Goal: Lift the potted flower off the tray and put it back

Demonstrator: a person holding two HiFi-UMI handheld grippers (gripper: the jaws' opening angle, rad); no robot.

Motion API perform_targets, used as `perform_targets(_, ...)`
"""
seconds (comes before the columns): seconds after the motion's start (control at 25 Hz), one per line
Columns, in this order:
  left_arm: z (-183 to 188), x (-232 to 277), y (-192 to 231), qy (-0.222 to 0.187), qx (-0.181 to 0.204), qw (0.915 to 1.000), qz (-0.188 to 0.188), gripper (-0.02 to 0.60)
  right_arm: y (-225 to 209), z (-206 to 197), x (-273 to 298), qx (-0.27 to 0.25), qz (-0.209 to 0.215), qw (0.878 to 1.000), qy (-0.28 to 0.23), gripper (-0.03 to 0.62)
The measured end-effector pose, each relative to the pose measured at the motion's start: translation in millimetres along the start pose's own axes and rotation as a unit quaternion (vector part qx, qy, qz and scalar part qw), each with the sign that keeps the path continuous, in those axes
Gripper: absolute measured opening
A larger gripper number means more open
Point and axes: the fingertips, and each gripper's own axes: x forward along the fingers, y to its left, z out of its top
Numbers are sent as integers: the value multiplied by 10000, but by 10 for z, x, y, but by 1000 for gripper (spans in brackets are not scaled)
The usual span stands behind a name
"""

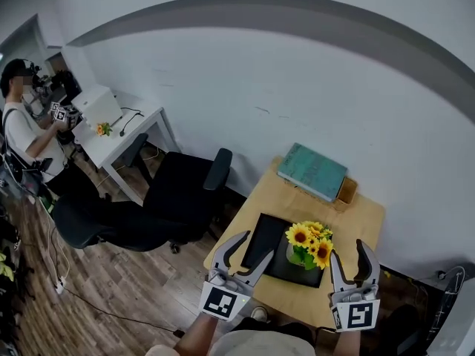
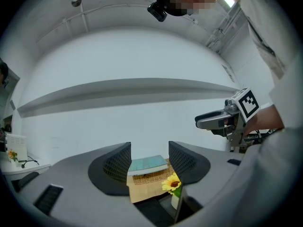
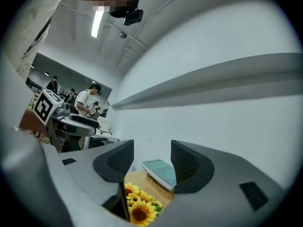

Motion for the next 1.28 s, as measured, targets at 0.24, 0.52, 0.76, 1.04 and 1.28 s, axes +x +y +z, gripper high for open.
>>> perform_targets(0.24, -60, 146, -27, -20, 43, 9997, -240, 238, -83, -68, 32, -14, -157, 9999, 35, 244)
perform_targets(0.52, -58, 215, -125, -119, 117, 9996, -229, 238, -129, -103, 44, -52, -56, 9999, -108, 245)
perform_targets(0.76, -30, 225, -188, -110, 217, 9996, -162, 238, -194, -102, 58, -2, 58, 9998, -208, 245)
perform_targets(1.04, -119, 195, -239, 28, 244, 9996, -133, 238, -182, -172, 57, 74, 139, 9997, -208, 245)
perform_targets(1.28, -272, 155, -273, 195, 216, 9994, -191, 238, -104, -333, 29, 157, 172, 9997, -60, 245)
